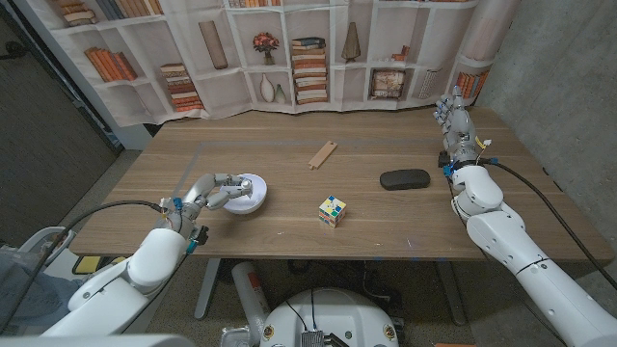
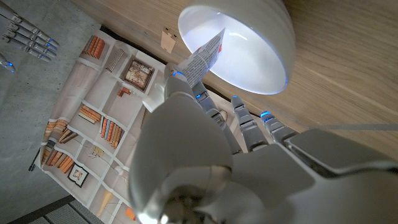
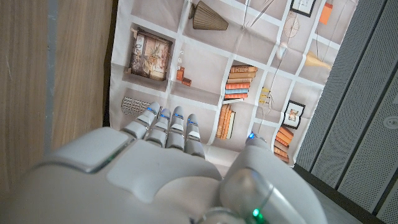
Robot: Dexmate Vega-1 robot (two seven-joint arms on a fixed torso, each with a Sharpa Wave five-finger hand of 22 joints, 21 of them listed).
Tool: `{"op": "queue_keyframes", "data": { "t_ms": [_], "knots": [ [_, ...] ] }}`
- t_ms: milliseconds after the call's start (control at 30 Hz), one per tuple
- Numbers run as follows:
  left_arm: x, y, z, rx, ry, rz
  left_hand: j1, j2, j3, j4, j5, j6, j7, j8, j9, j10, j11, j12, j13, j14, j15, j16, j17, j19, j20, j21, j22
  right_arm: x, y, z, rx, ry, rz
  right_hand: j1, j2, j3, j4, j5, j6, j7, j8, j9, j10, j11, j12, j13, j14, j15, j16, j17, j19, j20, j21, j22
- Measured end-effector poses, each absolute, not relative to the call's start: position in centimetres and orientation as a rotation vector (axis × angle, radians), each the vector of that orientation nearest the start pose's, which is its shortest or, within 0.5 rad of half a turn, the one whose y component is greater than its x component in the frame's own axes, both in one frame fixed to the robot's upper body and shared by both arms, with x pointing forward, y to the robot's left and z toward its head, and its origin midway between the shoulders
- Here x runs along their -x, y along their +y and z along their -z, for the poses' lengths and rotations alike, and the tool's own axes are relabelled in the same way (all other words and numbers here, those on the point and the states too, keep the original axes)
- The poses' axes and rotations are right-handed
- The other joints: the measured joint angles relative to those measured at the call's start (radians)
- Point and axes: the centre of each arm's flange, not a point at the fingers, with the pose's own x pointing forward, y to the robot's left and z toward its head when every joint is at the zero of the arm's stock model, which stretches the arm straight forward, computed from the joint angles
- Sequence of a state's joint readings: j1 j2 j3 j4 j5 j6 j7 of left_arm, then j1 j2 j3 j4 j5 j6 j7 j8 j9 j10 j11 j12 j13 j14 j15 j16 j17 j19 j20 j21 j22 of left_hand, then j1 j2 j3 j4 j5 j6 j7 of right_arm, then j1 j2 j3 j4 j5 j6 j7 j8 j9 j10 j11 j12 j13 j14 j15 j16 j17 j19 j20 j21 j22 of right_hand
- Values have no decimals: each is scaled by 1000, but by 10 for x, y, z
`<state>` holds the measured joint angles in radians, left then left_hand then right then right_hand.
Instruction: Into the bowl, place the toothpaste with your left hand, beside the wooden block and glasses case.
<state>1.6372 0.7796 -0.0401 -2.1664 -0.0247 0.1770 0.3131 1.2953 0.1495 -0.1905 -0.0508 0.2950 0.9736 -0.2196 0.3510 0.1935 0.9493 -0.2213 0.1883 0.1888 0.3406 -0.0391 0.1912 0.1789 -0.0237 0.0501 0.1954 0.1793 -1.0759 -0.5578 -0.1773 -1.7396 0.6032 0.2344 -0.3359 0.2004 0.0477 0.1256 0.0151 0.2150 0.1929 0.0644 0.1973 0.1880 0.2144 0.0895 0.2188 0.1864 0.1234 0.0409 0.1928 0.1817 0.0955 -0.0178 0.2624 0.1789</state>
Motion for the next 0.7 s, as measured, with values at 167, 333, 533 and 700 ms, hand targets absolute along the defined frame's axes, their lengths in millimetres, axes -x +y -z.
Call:
{"op": "queue_keyframes", "data": {
  "t_ms": [167,333,533,700],
  "knots": [
    [-463,330,97,-688,-447,-143,0,0,0,0,0,0,0,0,0,0,0,0,0,0,0,0,0,0,0,0,0,-566,-324,-14,-158,-746,67,0,0,0,0,0,0,0,0,0,0,0,0,0,0,0,0,0,0,0,0,0],
    [-462,329,95,-689,-447,-148,9,-1,6,0,-1,-14,-2,-5,0,0,0,-4,0,0,0,0,0,-2,13,0,0,-569,-325,-12,-160,-739,66,0,0,-3,-3,0,0,0,0,0,0,0,0,0,0,0,0,0,0,0,0,0],
    [-460,329,97,-683,-443,-150,15,5,9,3,-8,-48,-1,-26,-2,-32,3,-9,0,-7,-2,0,0,-4,26,0,0,-572,-325,-11,-163,-734,63,0,0,-3,-3,0,0,0,0,0,0,0,0,0,0,0,0,0,0,0,-4,0],
    [-459,331,99,-677,-437,-154,14,4,10,4,-15,-77,-1,-44,-3,-58,4,-11,1,-12,-4,0,0,-5,35,0,0,-575,-324,-11,-165,-729,59,0,0,-3,-3,0,0,0,0,0,0,0,0,0,0,0,0,0,0,0,-4,0]
  ]
}}
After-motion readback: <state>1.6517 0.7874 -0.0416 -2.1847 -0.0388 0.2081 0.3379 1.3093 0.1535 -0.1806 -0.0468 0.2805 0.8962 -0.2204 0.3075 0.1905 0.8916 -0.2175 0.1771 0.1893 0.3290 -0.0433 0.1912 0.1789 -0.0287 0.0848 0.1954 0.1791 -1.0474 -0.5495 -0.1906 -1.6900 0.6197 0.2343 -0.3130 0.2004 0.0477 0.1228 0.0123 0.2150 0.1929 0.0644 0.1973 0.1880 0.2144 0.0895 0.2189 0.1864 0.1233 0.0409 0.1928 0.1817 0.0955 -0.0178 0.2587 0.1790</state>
